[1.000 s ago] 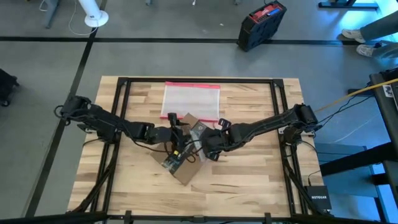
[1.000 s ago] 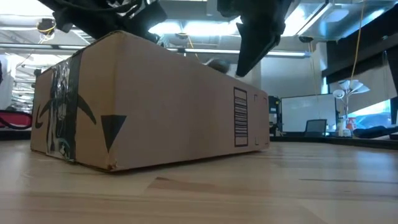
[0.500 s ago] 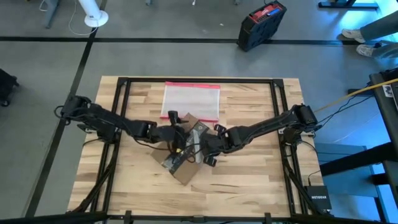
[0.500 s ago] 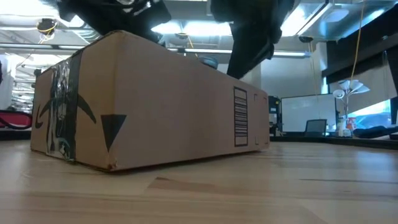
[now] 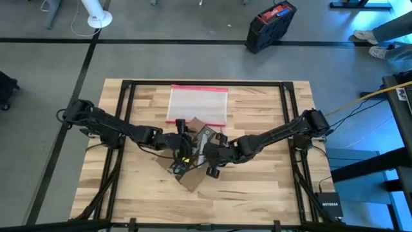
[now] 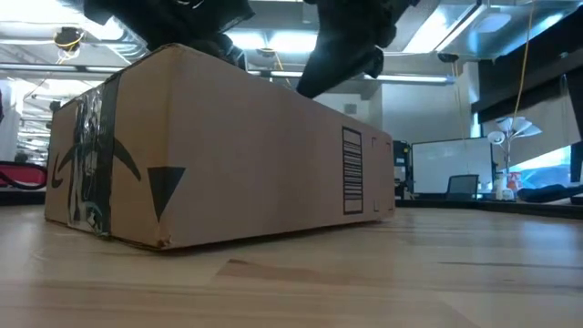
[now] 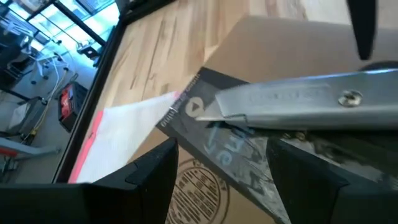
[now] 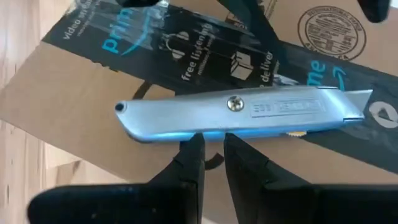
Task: Unpack boxes
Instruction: Open the cardboard box using the gray cutter
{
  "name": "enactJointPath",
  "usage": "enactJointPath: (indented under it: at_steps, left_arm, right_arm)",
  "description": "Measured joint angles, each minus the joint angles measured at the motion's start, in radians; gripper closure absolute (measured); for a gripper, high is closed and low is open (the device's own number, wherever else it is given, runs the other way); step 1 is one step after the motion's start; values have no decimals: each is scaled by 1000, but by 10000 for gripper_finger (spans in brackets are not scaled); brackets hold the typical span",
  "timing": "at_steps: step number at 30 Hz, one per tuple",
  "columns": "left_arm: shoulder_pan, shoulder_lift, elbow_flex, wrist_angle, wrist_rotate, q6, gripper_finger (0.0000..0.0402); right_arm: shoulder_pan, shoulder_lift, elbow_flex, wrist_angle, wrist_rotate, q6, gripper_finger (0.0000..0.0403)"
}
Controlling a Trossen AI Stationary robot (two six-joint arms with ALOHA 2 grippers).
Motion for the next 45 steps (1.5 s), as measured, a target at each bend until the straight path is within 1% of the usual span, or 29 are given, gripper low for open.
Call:
enactJointPath:
  at_steps: [5, 9, 11, 17, 21, 25, 30, 34, 39, 43, 45]
  left_arm:
    - [-1, 0, 0, -46, 3, -1, 166]
    - [-1, 0, 0, -51, 3, -13, 166]
    - [-9, 0, 0, -51, 17, -27, 166]
    - [-70, 0, 0, -51, 109, -97, 166]
    - [-118, 0, 0, -38, 111, -114, 166]
    - [-142, 0, 0, 21, 113, -109, 166]
    - [-136, 1, 0, 75, 112, -85, 166]
    - [-121, 3, 0, 64, 111, -78, 166]
    - [-120, 3, 0, 48, 110, -80, 166]
    - [-120, 5, 0, 47, 103, -90, 166]
    - [-119, 6, 0, 59, 101, -90, 166]
  right_arm:
    - [0, 0, 0, -43, 6, 0, 349]
    - [0, 0, 0, -45, 12, 0, 349]
    - [0, 0, 0, -47, 32, 0, 349]
    - [-5, 0, 0, -65, 93, -1, 349]
    - [-24, 0, 0, -65, 119, -10, 349]
    - [-66, 0, 1, -63, 119, -27, 349]
    - [-108, 0, 1, -60, 97, -43, 349]
    - [-127, 0, 1, -66, 95, -56, 349]
    - [-126, 0, 1, -72, 113, -74, 349]
    - [-127, 0, -1, -124, 115, -39, 349]
    - [-127, 0, -18, -104, 115, -28, 349]
